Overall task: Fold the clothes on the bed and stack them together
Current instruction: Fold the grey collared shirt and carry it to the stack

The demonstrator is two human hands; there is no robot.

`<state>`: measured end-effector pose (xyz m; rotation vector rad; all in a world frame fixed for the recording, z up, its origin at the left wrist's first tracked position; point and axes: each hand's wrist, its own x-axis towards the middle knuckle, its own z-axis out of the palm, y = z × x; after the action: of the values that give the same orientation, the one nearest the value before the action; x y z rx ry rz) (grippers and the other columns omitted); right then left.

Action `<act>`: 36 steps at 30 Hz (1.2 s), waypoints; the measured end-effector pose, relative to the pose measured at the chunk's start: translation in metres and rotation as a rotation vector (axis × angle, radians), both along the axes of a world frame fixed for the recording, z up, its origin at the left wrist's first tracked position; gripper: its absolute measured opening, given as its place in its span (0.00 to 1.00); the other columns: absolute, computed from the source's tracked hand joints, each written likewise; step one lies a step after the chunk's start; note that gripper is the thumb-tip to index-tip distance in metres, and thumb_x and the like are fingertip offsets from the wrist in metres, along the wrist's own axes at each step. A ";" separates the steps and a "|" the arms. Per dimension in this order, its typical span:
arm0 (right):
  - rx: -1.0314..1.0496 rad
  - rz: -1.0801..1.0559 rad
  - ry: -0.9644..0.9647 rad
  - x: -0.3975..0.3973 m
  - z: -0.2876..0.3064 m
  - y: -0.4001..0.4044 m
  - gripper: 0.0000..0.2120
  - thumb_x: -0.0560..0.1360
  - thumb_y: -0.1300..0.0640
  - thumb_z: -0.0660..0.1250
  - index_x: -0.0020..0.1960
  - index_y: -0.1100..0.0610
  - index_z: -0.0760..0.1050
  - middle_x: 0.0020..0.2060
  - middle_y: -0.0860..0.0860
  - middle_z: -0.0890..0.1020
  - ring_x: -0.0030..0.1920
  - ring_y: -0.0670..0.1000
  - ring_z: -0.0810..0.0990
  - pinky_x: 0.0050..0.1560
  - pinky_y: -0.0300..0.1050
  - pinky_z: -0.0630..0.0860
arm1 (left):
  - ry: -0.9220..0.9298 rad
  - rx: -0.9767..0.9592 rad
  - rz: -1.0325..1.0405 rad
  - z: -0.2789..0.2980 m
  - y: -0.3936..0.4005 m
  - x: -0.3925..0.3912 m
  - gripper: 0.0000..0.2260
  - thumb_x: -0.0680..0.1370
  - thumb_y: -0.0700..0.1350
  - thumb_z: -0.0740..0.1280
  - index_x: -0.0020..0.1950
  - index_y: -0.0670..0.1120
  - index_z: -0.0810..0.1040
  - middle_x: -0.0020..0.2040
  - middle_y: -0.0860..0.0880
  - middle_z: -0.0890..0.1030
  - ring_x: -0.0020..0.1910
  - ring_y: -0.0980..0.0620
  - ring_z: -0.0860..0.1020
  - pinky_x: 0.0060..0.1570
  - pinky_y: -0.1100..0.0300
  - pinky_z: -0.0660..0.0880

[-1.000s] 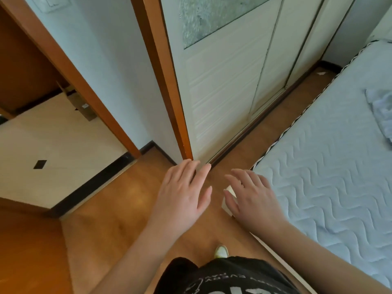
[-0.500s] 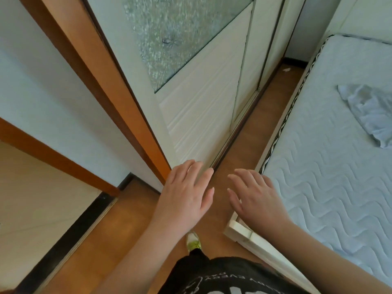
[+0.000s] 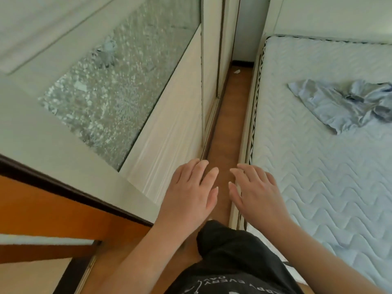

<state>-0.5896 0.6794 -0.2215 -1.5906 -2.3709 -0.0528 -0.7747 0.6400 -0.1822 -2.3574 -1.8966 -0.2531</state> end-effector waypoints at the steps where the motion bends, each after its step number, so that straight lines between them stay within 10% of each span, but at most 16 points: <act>1: 0.000 -0.019 -0.010 0.000 0.000 0.009 0.15 0.80 0.47 0.60 0.61 0.53 0.76 0.59 0.50 0.79 0.60 0.53 0.77 0.59 0.50 0.75 | 0.002 0.004 -0.005 -0.002 0.009 0.000 0.19 0.81 0.54 0.59 0.68 0.49 0.75 0.66 0.46 0.76 0.69 0.45 0.72 0.68 0.50 0.68; 17: -0.138 -0.092 -0.018 0.037 -0.003 0.232 0.20 0.80 0.46 0.53 0.64 0.54 0.75 0.64 0.52 0.77 0.65 0.54 0.74 0.63 0.53 0.72 | -0.069 -0.024 0.089 -0.037 0.223 0.051 0.19 0.78 0.56 0.59 0.66 0.51 0.77 0.64 0.48 0.78 0.65 0.45 0.76 0.65 0.52 0.66; 36: -0.031 -0.545 0.122 0.178 0.014 0.376 0.22 0.78 0.49 0.61 0.70 0.57 0.72 0.68 0.54 0.74 0.66 0.57 0.74 0.63 0.56 0.72 | 0.068 0.000 -0.556 0.013 0.492 0.186 0.21 0.81 0.55 0.56 0.70 0.48 0.73 0.68 0.46 0.74 0.71 0.44 0.68 0.71 0.48 0.62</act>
<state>-0.4114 1.0558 -0.2073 -2.1389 -1.7966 -0.0283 -0.5885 1.1325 -0.1694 -2.8009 -1.1739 -0.2077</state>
